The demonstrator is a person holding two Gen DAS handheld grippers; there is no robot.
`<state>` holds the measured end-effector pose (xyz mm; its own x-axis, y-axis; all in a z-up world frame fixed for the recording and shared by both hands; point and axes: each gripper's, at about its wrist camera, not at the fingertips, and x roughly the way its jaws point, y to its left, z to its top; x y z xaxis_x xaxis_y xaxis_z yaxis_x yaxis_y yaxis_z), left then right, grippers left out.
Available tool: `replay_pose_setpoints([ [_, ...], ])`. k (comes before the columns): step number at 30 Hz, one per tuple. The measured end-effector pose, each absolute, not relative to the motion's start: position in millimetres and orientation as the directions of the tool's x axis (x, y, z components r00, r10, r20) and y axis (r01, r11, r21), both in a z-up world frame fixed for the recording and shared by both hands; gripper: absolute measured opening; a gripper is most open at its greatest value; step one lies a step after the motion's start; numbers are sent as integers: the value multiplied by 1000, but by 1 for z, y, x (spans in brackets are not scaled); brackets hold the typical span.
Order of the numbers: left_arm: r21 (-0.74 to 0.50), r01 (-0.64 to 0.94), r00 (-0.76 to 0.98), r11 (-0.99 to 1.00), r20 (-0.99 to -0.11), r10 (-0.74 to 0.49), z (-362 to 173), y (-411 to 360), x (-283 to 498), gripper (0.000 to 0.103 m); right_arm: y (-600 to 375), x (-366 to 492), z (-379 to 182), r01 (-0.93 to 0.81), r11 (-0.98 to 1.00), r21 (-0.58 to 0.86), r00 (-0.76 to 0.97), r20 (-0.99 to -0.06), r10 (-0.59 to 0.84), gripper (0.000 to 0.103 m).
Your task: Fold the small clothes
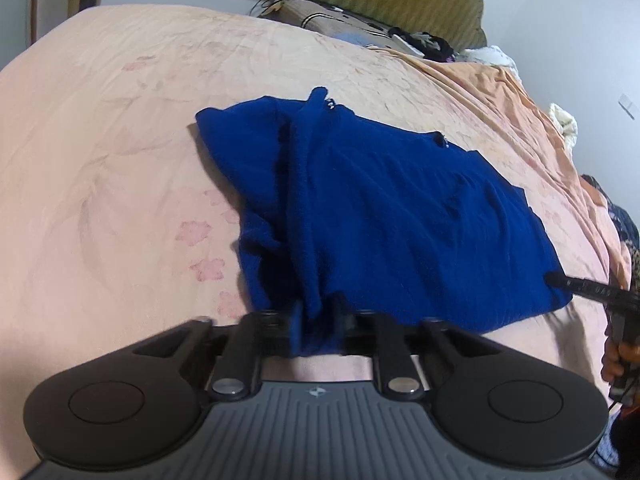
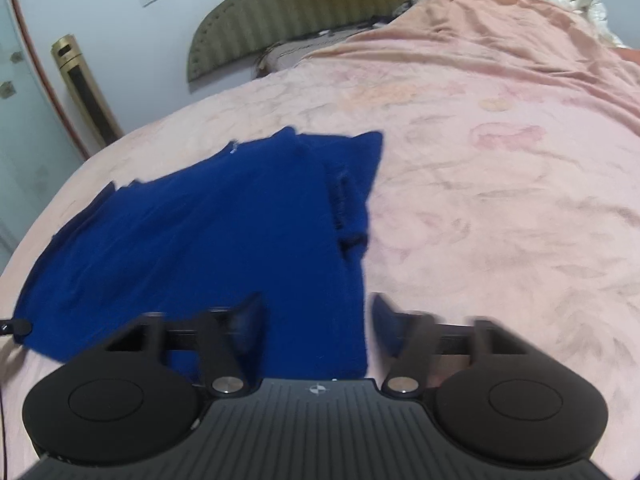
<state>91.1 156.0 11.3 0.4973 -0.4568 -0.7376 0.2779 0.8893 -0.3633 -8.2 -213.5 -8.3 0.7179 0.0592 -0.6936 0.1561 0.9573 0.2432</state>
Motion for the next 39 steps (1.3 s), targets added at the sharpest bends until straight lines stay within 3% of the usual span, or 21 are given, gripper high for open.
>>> replay_pose_setpoints([
  [2,-401,258,490,879,-730,-477,13,162,90,4,-213,-9,-5,163,962,217,721,-692,34,11],
  [5,-419,255,483,871,-725,-491,20,173,84,3,-217,-12,3,167,963,213,733,-680,23,7],
  [8,-349,271,489,897,-753,-441,23,178,78,2,-220,-15,6,169,968,184,729,-685,3,6],
  [15,-237,195,504,952,-808,-305,16,198,76,1,-218,-14,2,195,973,126,705,-708,-49,8],
  [17,-238,207,529,949,-789,-313,23,199,74,1,-212,-15,11,223,971,84,722,-684,-106,27],
  [18,-242,221,549,945,-769,-326,29,198,72,1,-207,-16,18,226,972,65,741,-659,-129,25],
  [21,-308,293,545,905,-724,-423,38,187,75,9,-185,-14,37,155,985,77,795,-602,-78,40],
  [22,-314,308,533,898,-725,-436,37,182,76,17,-175,-11,41,108,990,91,804,-594,-33,47],
  [23,-306,314,527,899,-731,-433,35,177,77,33,-163,-8,42,54,994,100,807,-591,15,50],
  [24,-290,319,526,903,-738,-423,32,173,78,42,-150,-5,43,-1,995,103,805,-590,62,50],
  [25,-267,324,534,907,-740,-409,28,168,79,59,-137,-1,42,-41,994,102,800,-593,94,50],
  [27,-241,324,562,915,-729,-391,25,165,77,65,-115,5,37,-107,989,104,779,-609,148,51],
  [29,-254,318,556,913,-731,-397,21,165,80,61,-94,12,31,-179,977,116,750,-626,211,51],
  [31,-301,312,513,901,-745,-427,15,167,83,11,-74,18,24,-233,966,108,720,-649,247,52],
  [39,-215,350,527,912,-760,-381,26,180,71,2,-51,31,-6,-247,967,71,647,-730,218,56],
])
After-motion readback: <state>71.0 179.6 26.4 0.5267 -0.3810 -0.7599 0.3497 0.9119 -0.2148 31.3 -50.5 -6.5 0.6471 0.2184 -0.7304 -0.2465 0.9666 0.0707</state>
